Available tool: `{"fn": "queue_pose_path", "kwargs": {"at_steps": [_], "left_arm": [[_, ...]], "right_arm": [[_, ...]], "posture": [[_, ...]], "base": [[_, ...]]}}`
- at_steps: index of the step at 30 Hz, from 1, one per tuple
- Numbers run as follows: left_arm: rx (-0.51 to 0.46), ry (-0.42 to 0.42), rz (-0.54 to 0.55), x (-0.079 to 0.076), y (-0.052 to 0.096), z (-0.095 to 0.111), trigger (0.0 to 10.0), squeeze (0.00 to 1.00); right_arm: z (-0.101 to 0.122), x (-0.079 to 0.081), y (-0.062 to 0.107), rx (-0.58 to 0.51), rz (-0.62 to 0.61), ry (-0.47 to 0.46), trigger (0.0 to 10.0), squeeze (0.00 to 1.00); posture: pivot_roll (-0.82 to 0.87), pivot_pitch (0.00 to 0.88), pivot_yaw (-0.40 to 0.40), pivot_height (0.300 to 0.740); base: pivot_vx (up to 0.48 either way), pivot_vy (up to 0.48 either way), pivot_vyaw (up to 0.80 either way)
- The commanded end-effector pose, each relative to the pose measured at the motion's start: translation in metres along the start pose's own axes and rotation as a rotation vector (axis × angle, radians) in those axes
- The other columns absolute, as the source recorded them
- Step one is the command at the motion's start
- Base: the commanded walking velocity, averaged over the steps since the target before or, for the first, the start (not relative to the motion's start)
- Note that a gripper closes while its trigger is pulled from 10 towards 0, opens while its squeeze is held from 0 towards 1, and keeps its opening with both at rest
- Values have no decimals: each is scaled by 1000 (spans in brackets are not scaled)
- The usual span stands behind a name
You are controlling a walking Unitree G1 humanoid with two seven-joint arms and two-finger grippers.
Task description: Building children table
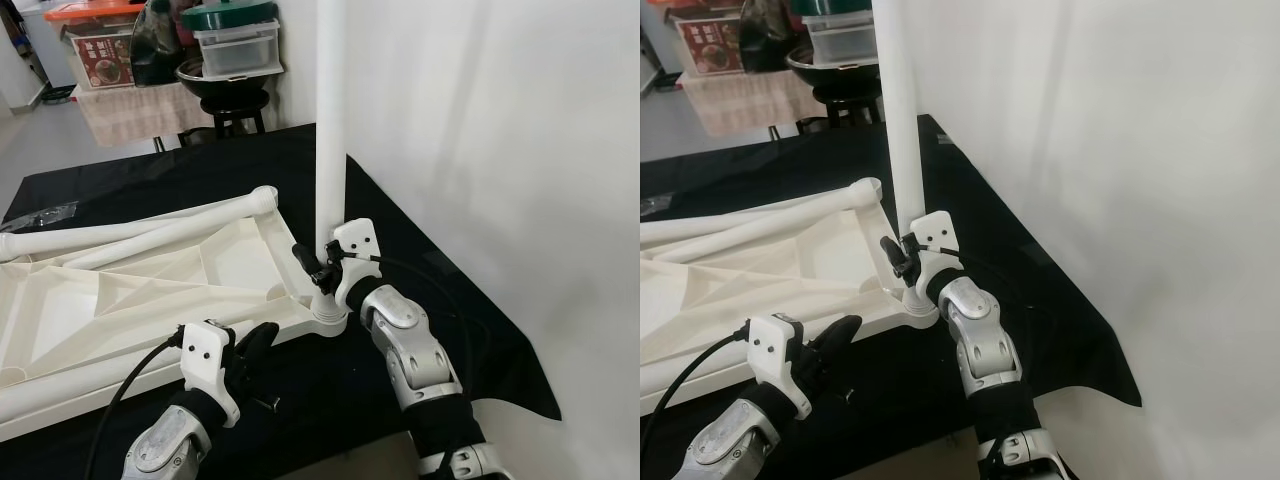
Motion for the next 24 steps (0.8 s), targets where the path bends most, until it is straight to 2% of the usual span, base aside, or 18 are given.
{"fn": "queue_pose_path", "kwargs": {"at_steps": [1, 2, 4, 5, 6, 7, 8, 9, 10, 11, 12, 14, 21, 22, 24], "left_arm": [[11, -4, 5, 2, 0, -2, 10000, 0], [11, -2, 2, 2, 0, -2, 10000, 0], [11, -2, 2, 2, 0, -2, 10000, 0], [12, 0, 0, 1, 0, -2, 10000, 0], [12, 2, -1, 1, -1, -3, 10000, 0], [12, 2, -1, 1, -1, -3, 10000, 0], [13, 3, -2, 1, -2, -3, 10000, 0], [13, 4, -3, 1, -2, -4, 10000, 0], [13, 4, -3, 1, -2, -4, 10000, 0], [13, 5, -4, 0, -3, -4, 10000, 0], [13, 5, -4, 0, -3, -4, 10000, 0], [15, 6, -5, 0, -3, -6, 10000, 0], [18, 4, -4, 0, -4, -7, 10000, 0], [19, 5, -5, 0, -3, -8, 10000, 0], [20, 6, -6, 0, -3, -8, 10000, 0]], "right_arm": [[-14, -1, -1, 61, -23, -32, 10000, 1000], [-8, 5, -3, 48, 16, -49, 10000, 1000], [-8, 5, -3, 48, 16, -49, 10000, 1000], [0, 12, -7, 23, 92, -73, 10000, 1000], [9, 20, -11, 6, 210, -92, 10000, 906], [9, 20, -11, 6, 210, -92, 10000, 906], [13, 27, -12, 11, 330, -101, 10000, 0], [12, 33, -11, 33, 430, -99, 10000, 0], [12, 33, -11, 33, 430, -99, 10000, 0], [6, 39, -8, 78, 533, -57, 10000, 0], [6, 39, -8, 78, 533, -57, 10000, 0], [-3, 47, -1, 165, 735, -1, 10000, 0], [5, 43, -8, 188, 761, -20, 10000, 0], [7, 41, -8, 192, 775, -22, 0, 0], [10, 38, -9, 188, 785, -24, 0, 0]], "posture": [[-15, 56, 16, 740], [-15, 56, 16, 740], [-15, 56, 16, 740], [-12, 49, 17, 740], [-13, 44, 18, 740], [-13, 44, 18, 740], [-16, 40, 16, 740], [-18, 39, 15, 740], [-18, 39, 15, 740], [-20, 36, 16, 740], [-20, 36, 16, 740], [-10, 21, 15, 740], [-3, 13, 15, 740], [-4, 13, 16, 740], [-6, 13, 17, 740]], "base": [[0, 0, 0], [0, 0, 0], [0, 0, 0], [0, 0, 0], [0, 0, 0], [0, 0, 0], [0, 0, 0], [0, 0, 0], [0, 0, 0], [0, 0, 0], [0, 0, 0], [0, 0, 0], [0, 0, 0], [0, 0, 0], [0, 0, 0]]}}
Point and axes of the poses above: a point about 5 cm out from each wrist's last joint towards the gripper, its own y axis pointing back from the gripper into the wrist, its own z axis along the axis of the wrist's last joint, x = y × z, the point moved 6 cm from there along -y, pointing out of the wrist towards the gripper, and after that the axes turned 11 degrees about -y, right-handed, at the moved point
